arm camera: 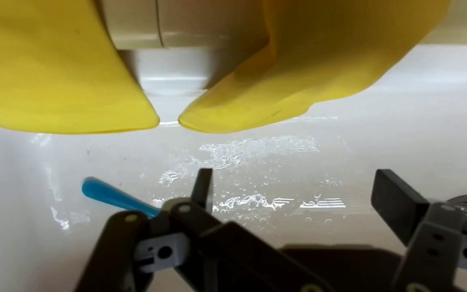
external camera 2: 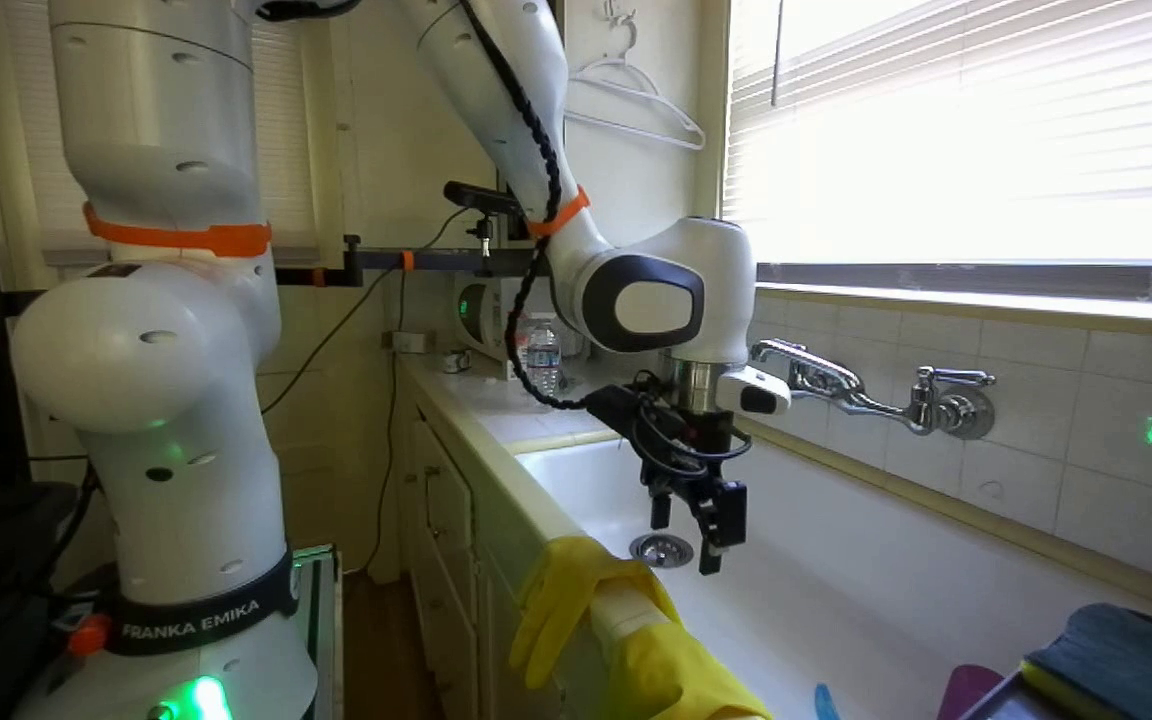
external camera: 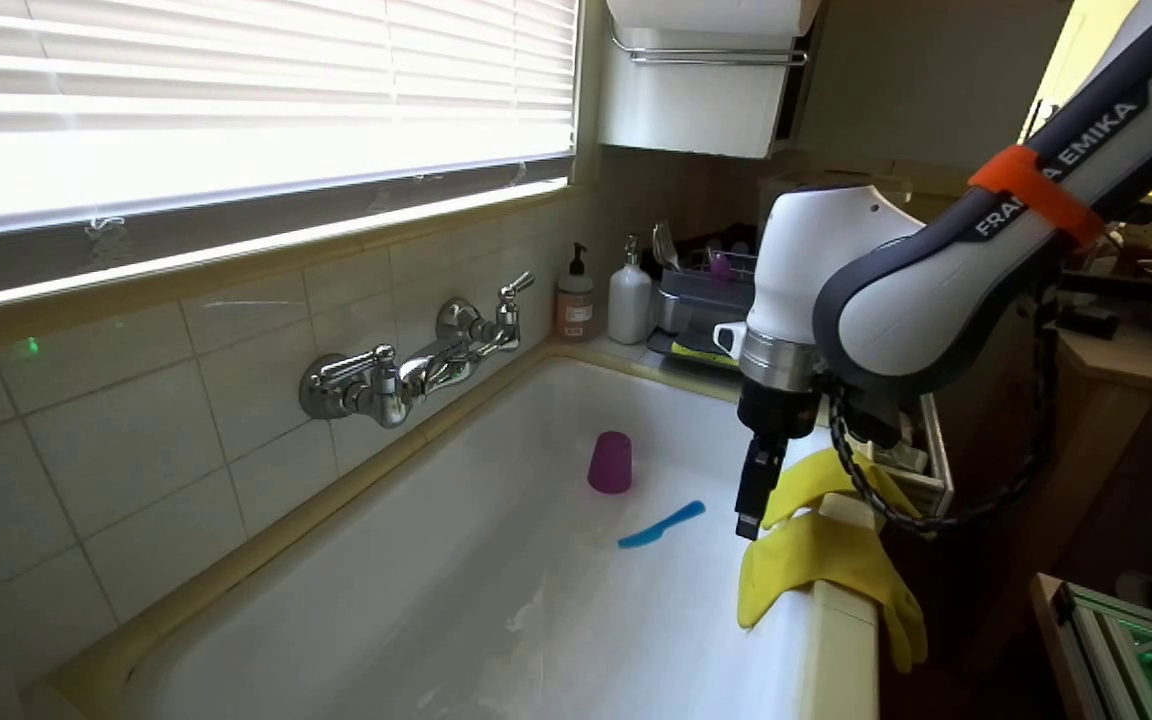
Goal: Remove the yellow glove from the sink and hang it over the front of the sink.
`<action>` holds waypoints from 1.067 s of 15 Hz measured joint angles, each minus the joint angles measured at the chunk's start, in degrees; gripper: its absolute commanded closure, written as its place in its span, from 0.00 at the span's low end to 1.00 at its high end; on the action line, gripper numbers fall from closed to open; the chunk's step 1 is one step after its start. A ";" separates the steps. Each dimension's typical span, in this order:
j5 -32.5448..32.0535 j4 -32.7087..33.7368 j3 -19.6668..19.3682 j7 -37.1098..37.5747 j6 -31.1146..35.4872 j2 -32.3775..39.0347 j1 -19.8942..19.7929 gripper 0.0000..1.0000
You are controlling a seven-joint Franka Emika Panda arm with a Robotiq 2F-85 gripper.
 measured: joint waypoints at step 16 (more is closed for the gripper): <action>-5.71 -8.96 1.83 14.59 -13.90 -21.95 0.35 0.00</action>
